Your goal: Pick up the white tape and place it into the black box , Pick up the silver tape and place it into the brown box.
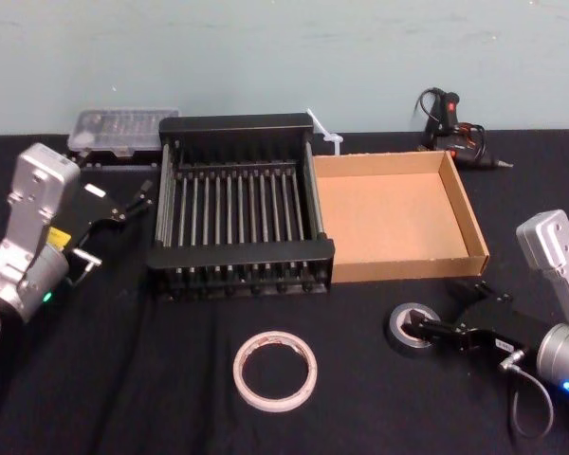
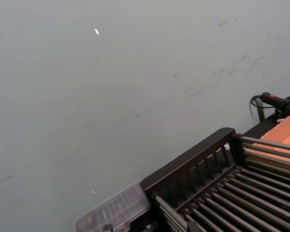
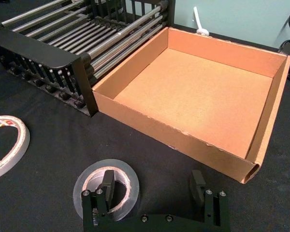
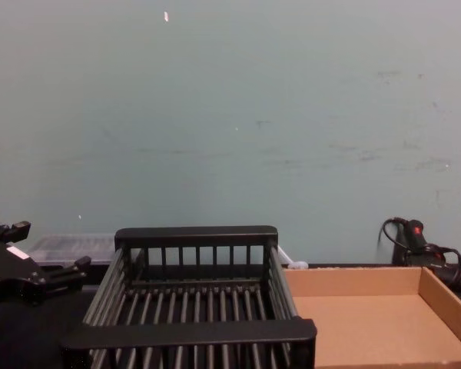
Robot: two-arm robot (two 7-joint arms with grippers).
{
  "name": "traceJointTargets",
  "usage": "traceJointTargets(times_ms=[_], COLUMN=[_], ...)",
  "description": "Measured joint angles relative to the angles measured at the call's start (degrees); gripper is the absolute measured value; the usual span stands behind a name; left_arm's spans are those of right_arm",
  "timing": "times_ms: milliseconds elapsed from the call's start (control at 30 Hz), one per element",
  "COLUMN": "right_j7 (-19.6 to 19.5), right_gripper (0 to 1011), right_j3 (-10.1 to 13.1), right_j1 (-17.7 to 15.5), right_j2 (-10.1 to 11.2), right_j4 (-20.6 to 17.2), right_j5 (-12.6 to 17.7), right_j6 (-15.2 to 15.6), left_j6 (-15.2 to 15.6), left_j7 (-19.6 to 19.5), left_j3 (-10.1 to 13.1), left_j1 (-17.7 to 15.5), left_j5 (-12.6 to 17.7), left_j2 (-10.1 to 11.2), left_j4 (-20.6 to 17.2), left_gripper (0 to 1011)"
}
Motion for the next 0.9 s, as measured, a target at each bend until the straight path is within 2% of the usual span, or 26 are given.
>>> traceJointTargets(times_ms=[800,900], right_j7=[0.4,0.4], right_gripper=[1002,948], right_j3=[-0.1,-0.1], right_j1=[0.3,0.3], right_j2=[-0.1,-0.1], right_j4=[0.5,0.5], right_j5=[-0.7,-0.7], right_j6=[0.3,0.3], left_j6=[0.0,0.0], left_j7=[0.0,0.0], left_j3=[0.0,0.0], left_j1=[0.0,0.0], left_j5=[0.0,0.0], left_j2=[0.0,0.0], left_j4=[0.0,0.0], left_gripper=[1001,1001])
